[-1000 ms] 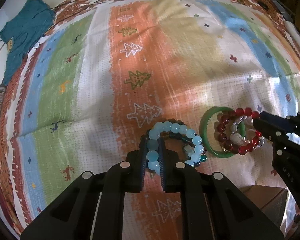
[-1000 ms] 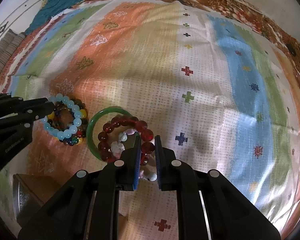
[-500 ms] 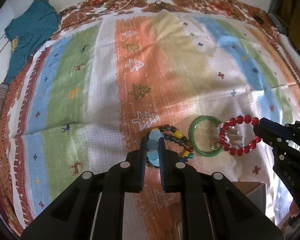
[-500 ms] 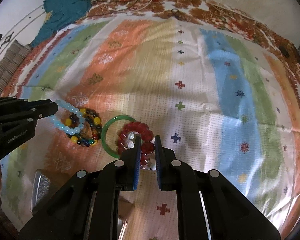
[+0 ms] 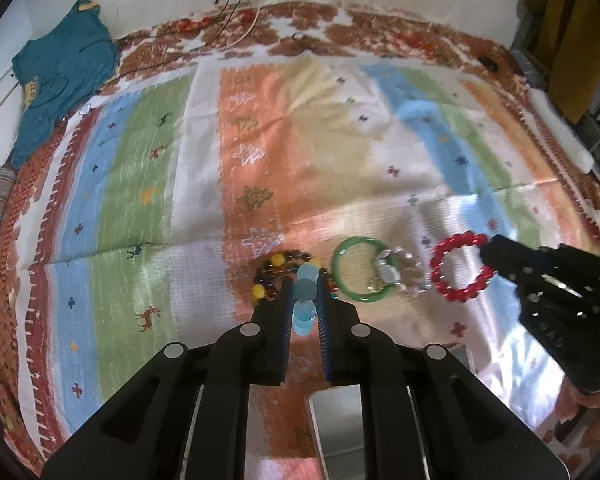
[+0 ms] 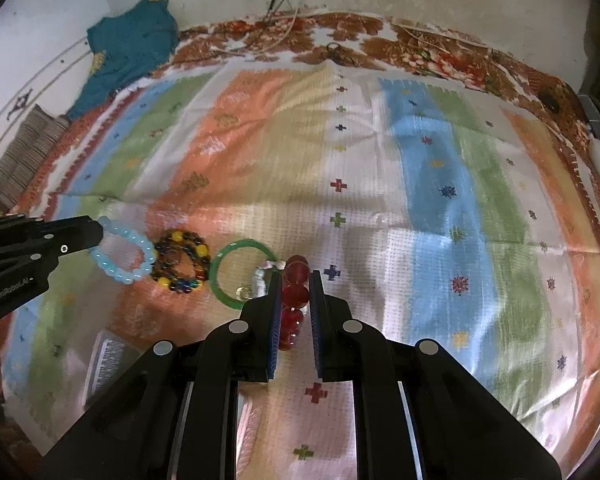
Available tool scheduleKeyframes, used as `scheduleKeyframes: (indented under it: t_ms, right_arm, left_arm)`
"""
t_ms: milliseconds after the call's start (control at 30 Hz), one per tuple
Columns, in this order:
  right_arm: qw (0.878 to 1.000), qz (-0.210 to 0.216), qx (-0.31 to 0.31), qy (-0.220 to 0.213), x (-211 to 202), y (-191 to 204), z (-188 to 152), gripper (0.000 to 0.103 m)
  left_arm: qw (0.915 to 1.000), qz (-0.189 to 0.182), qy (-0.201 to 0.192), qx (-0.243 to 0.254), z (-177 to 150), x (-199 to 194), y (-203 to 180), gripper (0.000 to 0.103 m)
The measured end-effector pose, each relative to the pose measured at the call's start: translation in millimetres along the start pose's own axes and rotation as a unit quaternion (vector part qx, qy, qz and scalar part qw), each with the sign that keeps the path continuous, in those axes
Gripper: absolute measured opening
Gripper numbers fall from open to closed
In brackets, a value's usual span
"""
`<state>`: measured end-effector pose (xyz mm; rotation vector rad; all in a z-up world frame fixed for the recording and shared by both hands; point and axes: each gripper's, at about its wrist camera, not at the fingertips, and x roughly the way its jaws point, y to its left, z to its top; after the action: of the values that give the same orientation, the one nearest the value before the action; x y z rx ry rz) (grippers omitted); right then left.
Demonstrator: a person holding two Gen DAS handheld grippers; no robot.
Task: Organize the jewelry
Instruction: 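Lift both held bracelets and carry them toward the silver tin, then lower both bracelets into the silver tin and open both tools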
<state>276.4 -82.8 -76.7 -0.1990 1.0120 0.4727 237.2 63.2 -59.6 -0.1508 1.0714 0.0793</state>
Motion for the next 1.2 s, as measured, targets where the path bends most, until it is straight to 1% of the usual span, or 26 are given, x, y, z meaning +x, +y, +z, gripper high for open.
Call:
scheduleKeyframes:
  t_ms: [200,267,533,700,1200]
  right_arm:
    - [1.000,0.012,0.001,-0.017,-20,4,-5,0.014]
    - [1.000,0.023,0.007,-0.020,-27,5,-7,0.014]
    - [0.999,0.030,-0.005,-0.039,-51,18,-17,0.014]
    - [0.998,0.036,-0.010,-0.043,-58,23,-25,0.014]
    - [0.997,0.040,-0.022,-0.055,-82,38,-55,0.014]
  left_arm:
    - [0.9994,-0.025,-0.022,0.008,-8,-23,-10,0.011]
    - [0.9992,-0.030,-0.026,0.009,-10,-29,-13,0.011]
    - [0.9973,-0.050,-0.049,0.022,-24,-56,-27,0.011]
    - [0.9970,-0.055,-0.049,0.026,-34,-63,-30,0.011]
    - [0.9948,-0.067,-0.070,0.030,-64,-90,-39,0.011]
